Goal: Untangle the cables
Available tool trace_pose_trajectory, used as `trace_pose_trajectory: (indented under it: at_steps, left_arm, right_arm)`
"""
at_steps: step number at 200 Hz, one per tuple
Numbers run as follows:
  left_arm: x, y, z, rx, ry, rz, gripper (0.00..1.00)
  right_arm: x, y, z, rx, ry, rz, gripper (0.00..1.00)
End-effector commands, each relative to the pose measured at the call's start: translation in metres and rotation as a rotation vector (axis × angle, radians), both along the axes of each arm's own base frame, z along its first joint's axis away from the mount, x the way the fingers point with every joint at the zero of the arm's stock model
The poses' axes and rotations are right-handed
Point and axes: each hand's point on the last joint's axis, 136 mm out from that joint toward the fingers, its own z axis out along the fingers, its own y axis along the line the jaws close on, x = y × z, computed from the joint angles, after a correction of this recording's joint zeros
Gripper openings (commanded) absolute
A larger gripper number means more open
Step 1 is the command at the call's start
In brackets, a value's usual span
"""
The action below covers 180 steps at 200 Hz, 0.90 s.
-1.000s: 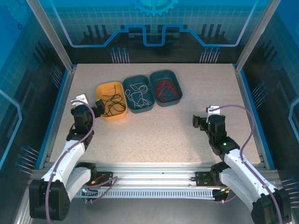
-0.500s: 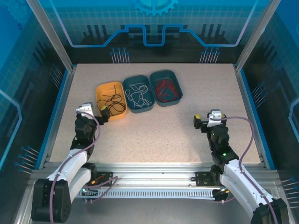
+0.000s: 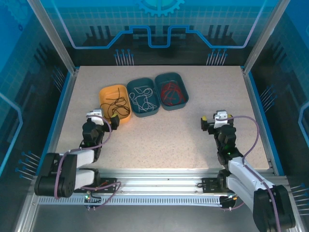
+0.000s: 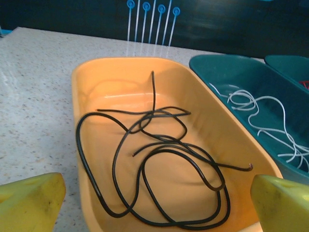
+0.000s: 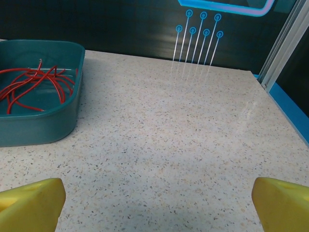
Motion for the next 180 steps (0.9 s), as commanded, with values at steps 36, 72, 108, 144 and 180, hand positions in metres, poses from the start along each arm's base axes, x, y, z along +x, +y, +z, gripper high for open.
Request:
trace_pose_trajectory:
  at_steps: [36, 72, 108, 144, 180]
  left_arm:
    - [0.023, 0.0, 0.011, 0.054, -0.105, -0.026, 0.99]
    - [0.032, -0.007, -0.001, 0.052, -0.092, -0.073, 0.99]
    - [0.043, -0.021, -0.007, 0.016, -0.008, -0.215, 0.99]
    - [0.051, -0.018, -0.009, -0.017, 0.031, -0.219, 0.99]
    - [0.051, -0.017, -0.009, -0.016, 0.033, -0.218, 0.99]
  right_arm:
    - [0.019, 0.001, 0.005, 0.032, -0.06, 0.031, 1.0]
    - [0.029, 0.005, -0.002, 0.065, -0.066, 0.051, 1.0]
    - [0.039, 0.01, -0.002, 0.067, -0.09, 0.079, 1.0]
    - [0.048, 0.012, -0.007, 0.042, -0.074, 0.098, 1.0]
    - [0.059, 0.011, -0.032, 0.056, -0.068, 0.114, 1.0]
